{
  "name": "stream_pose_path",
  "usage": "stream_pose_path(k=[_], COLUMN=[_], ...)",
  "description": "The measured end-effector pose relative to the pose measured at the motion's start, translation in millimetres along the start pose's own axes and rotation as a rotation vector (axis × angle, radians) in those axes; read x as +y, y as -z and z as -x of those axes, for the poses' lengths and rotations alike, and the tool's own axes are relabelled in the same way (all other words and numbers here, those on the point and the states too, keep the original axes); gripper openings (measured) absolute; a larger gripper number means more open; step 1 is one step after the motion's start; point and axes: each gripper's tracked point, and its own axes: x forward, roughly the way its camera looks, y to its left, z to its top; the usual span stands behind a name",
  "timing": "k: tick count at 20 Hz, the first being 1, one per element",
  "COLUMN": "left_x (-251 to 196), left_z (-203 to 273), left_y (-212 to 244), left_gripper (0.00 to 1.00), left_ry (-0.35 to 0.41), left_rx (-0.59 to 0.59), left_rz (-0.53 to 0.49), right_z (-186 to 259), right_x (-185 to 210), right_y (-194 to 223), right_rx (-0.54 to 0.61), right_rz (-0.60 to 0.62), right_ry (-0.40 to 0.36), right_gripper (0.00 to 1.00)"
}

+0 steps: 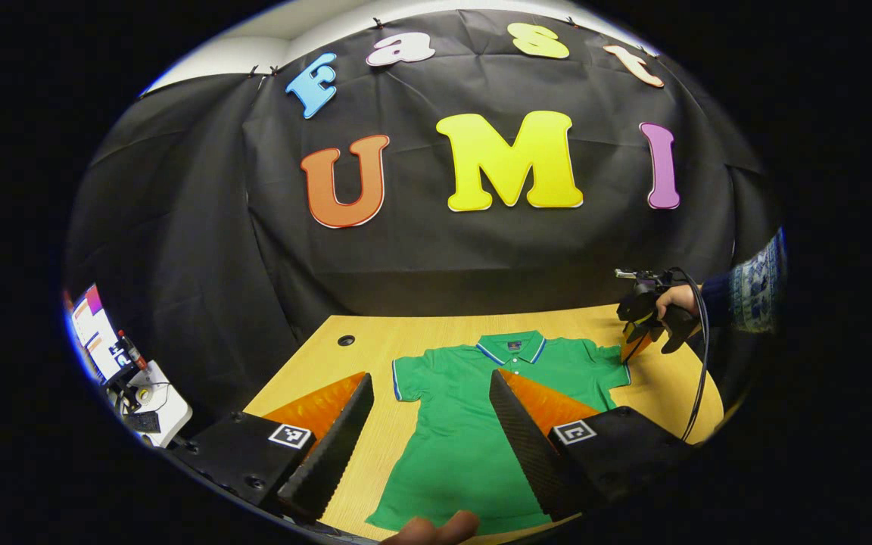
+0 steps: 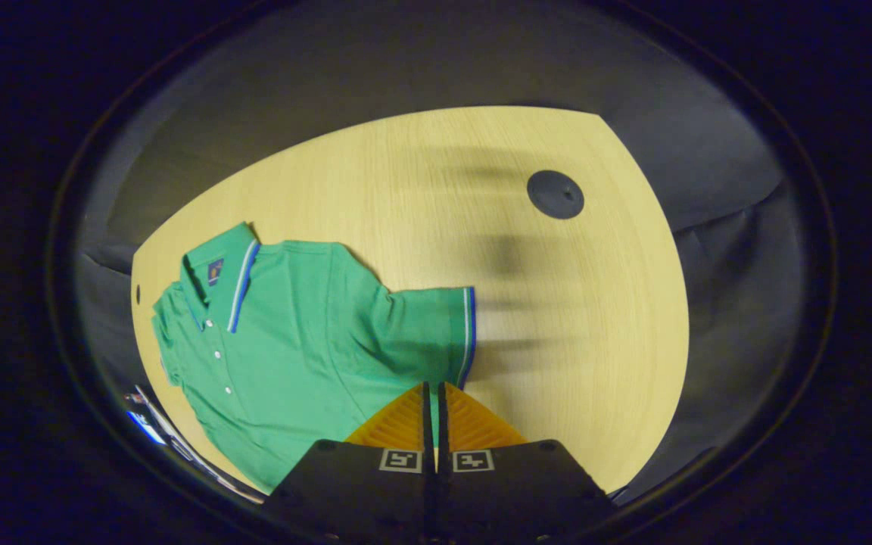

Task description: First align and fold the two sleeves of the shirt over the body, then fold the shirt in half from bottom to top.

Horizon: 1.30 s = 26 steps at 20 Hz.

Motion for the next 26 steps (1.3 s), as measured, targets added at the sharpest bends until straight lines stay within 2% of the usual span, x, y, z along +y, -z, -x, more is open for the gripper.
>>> stream_pose_path(k=[1, 4, 6, 8, 10, 13, 15, 16, 18, 19, 20, 22, 23, 26], left_x=[0.1, 7.6, 10.0, 10.7, 11.6, 10.7, 6.6, 1.5, -4.4, -5.7, -7.8, -12.0, -12.4, -14.1], left_z=[-3.0, -6.6, -7.4, -8.2, -8.4, -7.4, -6.5, -5.2, -3.3, -2.4, -2.2, -0.7, 1.6, 9.6], left_y=[-1.3, -4.4, 0.0, 7.5, 14.8, 16.7, 15.0, 15.6, 14.2, 13.6, 14.1, 17.6, 17.4, 7.1], left_gripper=[1.00, 0.99, 1.00, 1.00, 1.00, 1.00, 1.00, 1.00, 1.00, 0.99, 0.99, 1.00, 1.00, 1.00], left_ry=[0.011, 0.016, 0.021, 0.026, 0.017, 0.004, 0.003, 0.009, 0.013, 0.009, 0.009, 0.005, 0.004, -0.003], left_rx=[-0.007, -0.022, -0.013, 0.005, 0.035, 0.047, 0.046, 0.046, 0.042, 0.040, 0.044, 0.059, 0.062, 0.029], left_rz=[0.004, -0.005, -0.005, 0.006, 0.005, 0.004, 0.004, 0.003, -0.011, -0.018, -0.018, -0.017, -0.021, -0.051], right_z=[5.7, 5.0, -0.2, -11.4, -20.7, -33.5, -41.4, -44.1, -49.8, -44.4, -43.4, -47.4, -44.6, -35.4], right_x=[2.1, -14.5, -20.9, -21.9, -26.3, -24.5, -26.9, -24.3, -15.4, -15.1, -15.5, -12.6, -16.2, -17.5], right_y=[-1.3, -11.4, -14.4, -14.4, -11.3, -10.5, -10.8, -9.7, -13.6, -11.0, -14.2, -14.7, -12.3, -7.6], right_rx=[-0.017, -0.057, -0.050, -0.040, -0.011, 0.019, 0.030, 0.045, 0.045, 0.064, 0.062, 0.061, 0.071, 0.069], right_rz=[0.010, 0.056, 0.032, 0.004, -0.013, -0.040, -0.051, -0.058, -0.092, -0.108, -0.113, -0.138, -0.160, -0.107], right_ry=[0.007, 0.113, 0.132, 0.101, 0.091, 0.050, 0.052, 0.029, -0.030, -0.041, -0.052, -0.081, -0.096, -0.105], right_gripper=[0.00, 0.00, 0.02, 0.46, 0.59, 0.57, 0.41, 0.31, 0.31, 0.28, 0.12, 0.07, 0.00, 0.00])
